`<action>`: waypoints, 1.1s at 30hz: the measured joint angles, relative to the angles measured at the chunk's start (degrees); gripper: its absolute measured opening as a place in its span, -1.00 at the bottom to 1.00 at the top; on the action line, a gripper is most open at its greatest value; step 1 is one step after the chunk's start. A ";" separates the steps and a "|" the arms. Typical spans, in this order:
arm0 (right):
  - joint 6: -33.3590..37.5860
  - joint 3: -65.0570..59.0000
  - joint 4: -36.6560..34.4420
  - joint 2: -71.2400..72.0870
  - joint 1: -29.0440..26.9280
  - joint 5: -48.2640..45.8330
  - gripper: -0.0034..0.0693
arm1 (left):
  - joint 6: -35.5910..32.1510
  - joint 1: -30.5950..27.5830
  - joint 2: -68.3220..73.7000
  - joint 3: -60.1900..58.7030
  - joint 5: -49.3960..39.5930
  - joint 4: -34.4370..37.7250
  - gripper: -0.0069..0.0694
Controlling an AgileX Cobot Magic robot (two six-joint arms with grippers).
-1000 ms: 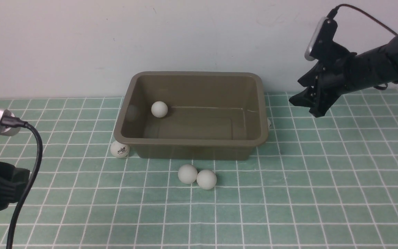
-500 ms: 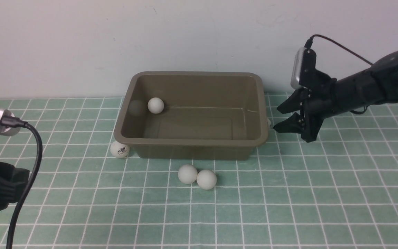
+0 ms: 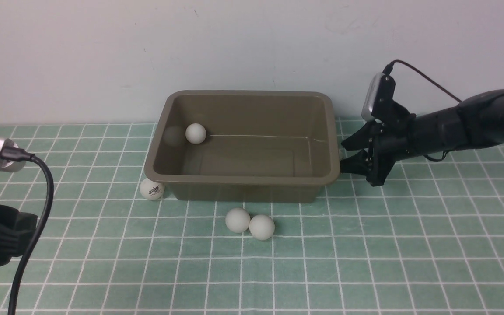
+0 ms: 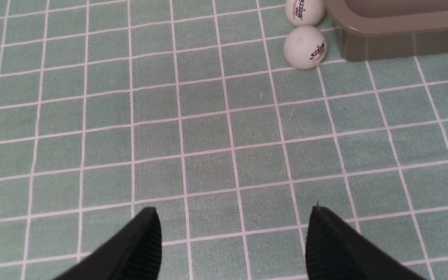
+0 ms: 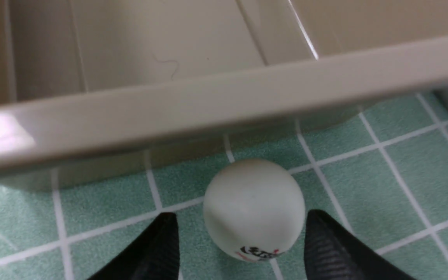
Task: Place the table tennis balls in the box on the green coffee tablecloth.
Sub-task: 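Reach for and grasp a ping pong ball on the table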
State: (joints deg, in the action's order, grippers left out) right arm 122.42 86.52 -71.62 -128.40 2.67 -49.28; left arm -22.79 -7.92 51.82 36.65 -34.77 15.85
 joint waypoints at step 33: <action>-6.33 0.11 -7.67 7.61 -2.30 3.79 0.10 | 0.00 0.00 0.00 0.00 -1.23 0.00 0.35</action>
State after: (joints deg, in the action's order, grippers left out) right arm 116.09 86.63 -79.30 -120.79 0.38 -45.49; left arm -22.79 -7.92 51.82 36.65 -36.00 15.85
